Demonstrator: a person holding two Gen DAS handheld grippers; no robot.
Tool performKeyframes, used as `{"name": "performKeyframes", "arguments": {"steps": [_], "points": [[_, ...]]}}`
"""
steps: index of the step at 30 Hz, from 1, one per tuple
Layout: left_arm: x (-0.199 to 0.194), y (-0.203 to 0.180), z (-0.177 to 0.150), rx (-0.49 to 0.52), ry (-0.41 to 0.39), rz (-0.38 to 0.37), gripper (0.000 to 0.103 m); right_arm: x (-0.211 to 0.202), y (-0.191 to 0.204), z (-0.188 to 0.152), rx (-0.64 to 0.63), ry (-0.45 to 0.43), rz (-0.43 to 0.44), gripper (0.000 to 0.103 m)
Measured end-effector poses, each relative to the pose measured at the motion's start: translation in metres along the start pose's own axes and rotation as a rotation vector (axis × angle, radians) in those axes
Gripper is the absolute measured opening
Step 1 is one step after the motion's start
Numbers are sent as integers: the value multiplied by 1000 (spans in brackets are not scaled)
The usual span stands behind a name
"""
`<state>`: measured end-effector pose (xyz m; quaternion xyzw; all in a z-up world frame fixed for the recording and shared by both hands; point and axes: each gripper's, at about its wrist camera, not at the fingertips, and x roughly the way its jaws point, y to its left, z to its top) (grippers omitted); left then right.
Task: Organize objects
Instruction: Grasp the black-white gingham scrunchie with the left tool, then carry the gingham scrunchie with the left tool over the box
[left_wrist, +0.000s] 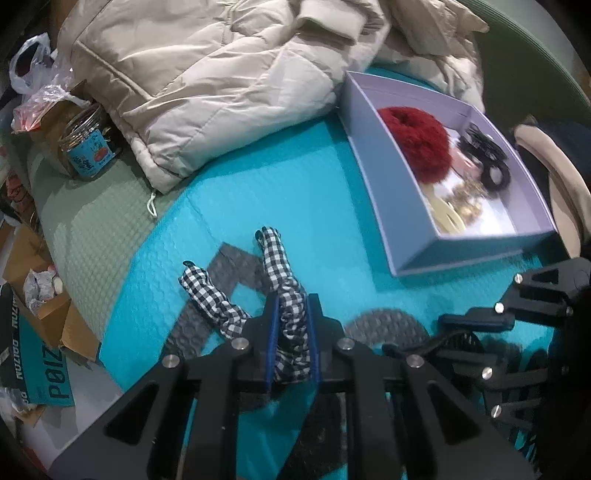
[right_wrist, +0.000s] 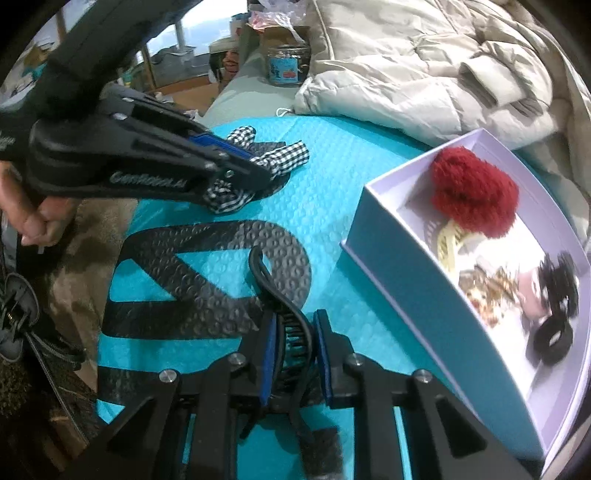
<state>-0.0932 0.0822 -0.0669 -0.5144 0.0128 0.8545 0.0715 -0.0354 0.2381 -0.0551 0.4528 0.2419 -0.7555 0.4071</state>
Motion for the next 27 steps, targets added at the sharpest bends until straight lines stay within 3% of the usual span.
{"name": "performKeyframes", "arguments": {"steps": [12, 27], "points": [[-30, -10, -23, 47, -1, -70, 13, -2, 14, 4, 118, -13, -18, 19], [-75, -21, -25, 100, -41, -82, 13, -34, 20, 10, 156, -71, -61, 19]]}}
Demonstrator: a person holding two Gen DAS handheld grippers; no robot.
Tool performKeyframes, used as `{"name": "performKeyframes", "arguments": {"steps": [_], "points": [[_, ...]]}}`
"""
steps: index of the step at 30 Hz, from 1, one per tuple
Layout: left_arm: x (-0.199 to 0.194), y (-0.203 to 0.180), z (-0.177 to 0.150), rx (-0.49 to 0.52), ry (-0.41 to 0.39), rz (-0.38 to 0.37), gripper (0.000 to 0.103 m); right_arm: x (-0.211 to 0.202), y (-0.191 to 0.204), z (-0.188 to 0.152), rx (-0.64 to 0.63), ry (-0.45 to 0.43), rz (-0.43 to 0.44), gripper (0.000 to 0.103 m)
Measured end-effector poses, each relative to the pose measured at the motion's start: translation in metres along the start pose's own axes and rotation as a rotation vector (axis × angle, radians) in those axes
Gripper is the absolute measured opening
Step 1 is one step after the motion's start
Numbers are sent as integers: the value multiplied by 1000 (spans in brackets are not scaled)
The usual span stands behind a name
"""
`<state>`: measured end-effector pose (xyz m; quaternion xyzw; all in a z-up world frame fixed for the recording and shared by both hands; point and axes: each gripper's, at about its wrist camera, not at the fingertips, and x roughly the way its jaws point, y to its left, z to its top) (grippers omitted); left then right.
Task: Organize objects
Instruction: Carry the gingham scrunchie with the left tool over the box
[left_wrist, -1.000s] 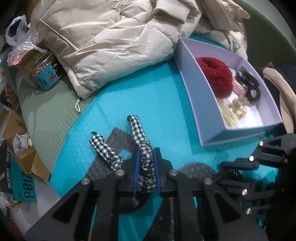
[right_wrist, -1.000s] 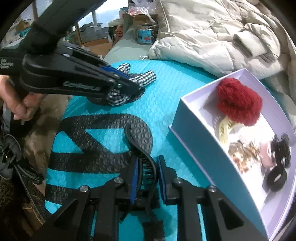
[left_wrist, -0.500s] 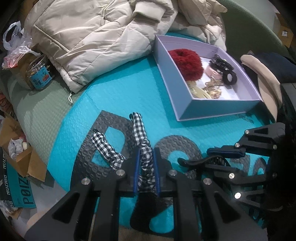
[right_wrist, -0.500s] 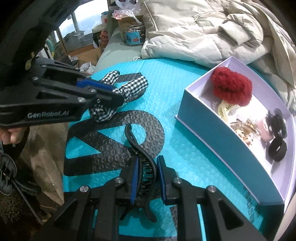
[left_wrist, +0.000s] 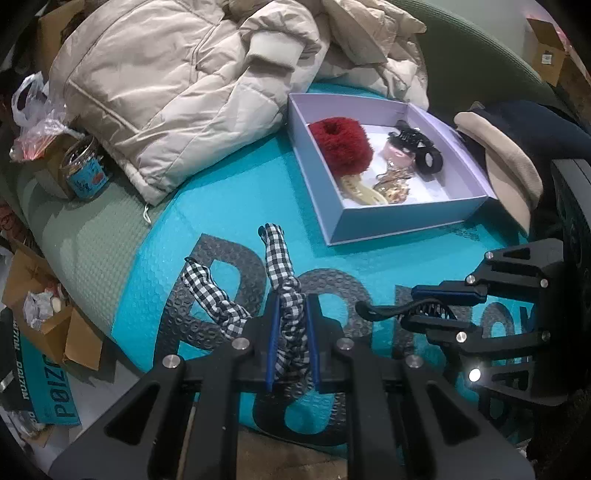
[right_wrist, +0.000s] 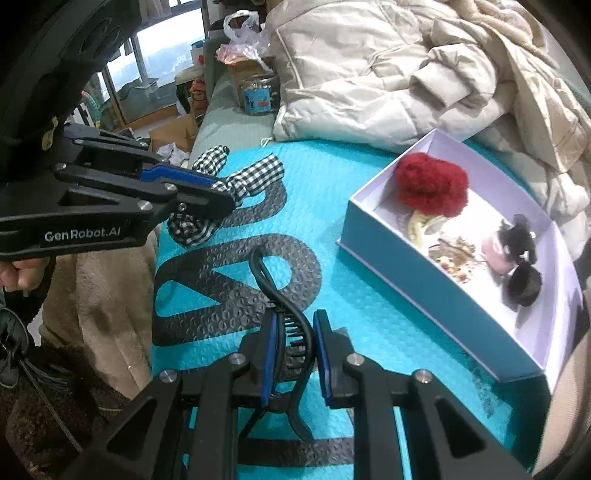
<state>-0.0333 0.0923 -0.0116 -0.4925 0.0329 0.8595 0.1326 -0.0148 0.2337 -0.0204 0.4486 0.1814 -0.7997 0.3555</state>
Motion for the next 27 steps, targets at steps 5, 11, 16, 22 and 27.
{"name": "performKeyframes", "arguments": {"steps": [5, 11, 16, 22, 27], "points": [[-11, -9, 7, 16, -16, -9, 13, -20, -4, 1, 16, -32, -24, 19], [-19, -20, 21, 32, -41, -21, 13, -33, -10, 5, 24, -59, -51, 19], [-21, -31, 37, 48, -55, -33, 13, -37, -18, 9, 22, -72, -60, 19], [-15, -40, 57, 67, -59, -49, 13, -42, -32, 20, 30, -97, -84, 19], [-8, -44, 78, 89, -59, -47, 13, -43, -49, 33, 44, -118, -102, 19]]}}
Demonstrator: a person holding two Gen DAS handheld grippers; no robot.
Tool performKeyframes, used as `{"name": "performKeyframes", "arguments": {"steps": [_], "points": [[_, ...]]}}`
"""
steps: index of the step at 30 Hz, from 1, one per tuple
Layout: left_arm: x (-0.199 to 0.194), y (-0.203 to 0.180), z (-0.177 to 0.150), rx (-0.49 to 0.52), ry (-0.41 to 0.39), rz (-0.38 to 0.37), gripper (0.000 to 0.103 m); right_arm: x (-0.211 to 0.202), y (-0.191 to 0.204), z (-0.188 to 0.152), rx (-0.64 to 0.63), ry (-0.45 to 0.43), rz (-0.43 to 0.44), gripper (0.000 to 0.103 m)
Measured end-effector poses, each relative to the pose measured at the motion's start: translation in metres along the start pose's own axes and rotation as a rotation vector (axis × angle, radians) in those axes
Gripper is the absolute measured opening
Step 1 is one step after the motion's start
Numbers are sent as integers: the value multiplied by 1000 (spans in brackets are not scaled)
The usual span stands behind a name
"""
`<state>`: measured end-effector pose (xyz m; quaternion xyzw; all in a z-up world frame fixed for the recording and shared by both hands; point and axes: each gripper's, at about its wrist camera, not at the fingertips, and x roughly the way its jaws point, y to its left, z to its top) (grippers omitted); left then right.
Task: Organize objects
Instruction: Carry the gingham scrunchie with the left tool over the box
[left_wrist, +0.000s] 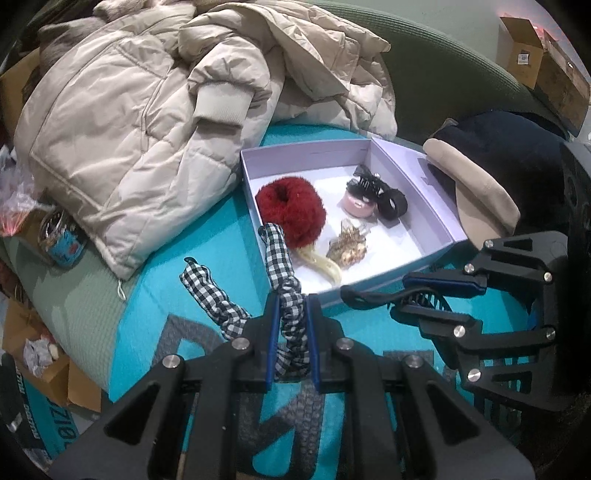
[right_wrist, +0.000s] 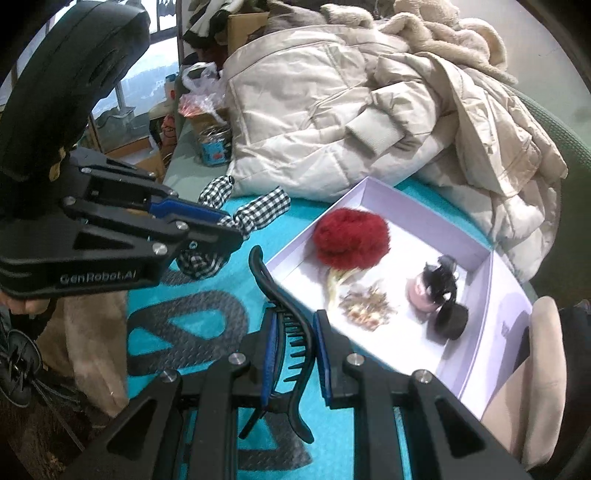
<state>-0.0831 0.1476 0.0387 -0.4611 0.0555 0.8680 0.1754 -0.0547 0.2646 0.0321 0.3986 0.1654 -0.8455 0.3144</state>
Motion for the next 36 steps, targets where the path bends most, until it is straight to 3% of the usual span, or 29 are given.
{"name": "performKeyframes", "arguments": {"steps": [14, 27, 36], "points": [[34, 0, 56, 19, -40, -8, 13, 17, -47, 22, 64, -88, -21, 19], [80, -4, 88, 24, -35, -49, 13, 37, -95, 32, 103, -94, -66, 19], [109, -21, 115, 55, -34, -38, 13, 52, -124, 30, 166, -90, -80, 19]]}}
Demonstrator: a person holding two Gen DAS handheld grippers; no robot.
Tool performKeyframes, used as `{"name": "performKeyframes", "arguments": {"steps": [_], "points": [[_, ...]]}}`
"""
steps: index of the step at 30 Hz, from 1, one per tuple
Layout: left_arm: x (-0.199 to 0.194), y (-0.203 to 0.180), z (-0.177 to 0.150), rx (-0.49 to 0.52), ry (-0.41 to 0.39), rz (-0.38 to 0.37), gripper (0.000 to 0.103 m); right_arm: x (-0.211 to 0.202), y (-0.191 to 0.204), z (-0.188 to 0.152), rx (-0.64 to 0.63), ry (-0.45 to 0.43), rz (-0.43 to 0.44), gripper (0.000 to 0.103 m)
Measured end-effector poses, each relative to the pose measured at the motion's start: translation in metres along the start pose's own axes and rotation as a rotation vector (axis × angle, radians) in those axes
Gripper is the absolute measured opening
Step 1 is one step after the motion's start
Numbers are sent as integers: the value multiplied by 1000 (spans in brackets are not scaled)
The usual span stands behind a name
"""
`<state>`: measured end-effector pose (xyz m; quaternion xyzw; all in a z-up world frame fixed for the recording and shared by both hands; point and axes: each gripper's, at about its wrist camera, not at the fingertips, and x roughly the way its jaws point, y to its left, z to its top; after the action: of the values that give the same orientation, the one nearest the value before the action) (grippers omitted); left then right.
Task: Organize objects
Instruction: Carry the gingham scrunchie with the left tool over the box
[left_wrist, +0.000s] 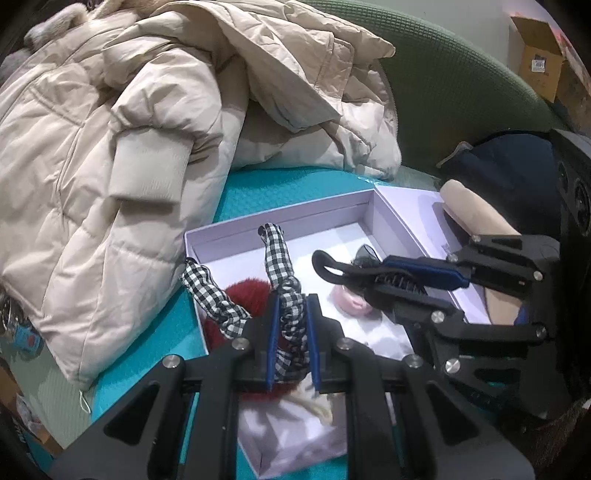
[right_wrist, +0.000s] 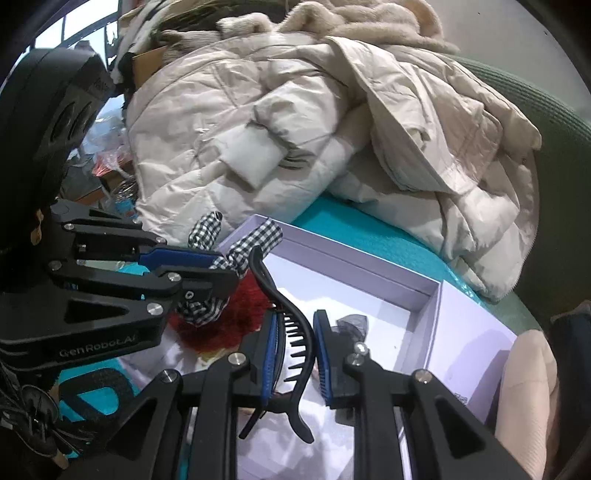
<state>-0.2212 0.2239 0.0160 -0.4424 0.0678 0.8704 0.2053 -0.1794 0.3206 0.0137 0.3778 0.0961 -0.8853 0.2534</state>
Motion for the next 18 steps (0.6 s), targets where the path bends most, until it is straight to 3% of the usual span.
{"name": "performKeyframes", "arguments": {"steps": [5, 18], "points": [[22, -13, 9, 26, 28, -4, 13, 13, -19, -6, 64, 12, -31, 19], [62, -25, 16, 56, 87, 15, 13, 31, -31, -16, 86, 49, -55, 19]]}}
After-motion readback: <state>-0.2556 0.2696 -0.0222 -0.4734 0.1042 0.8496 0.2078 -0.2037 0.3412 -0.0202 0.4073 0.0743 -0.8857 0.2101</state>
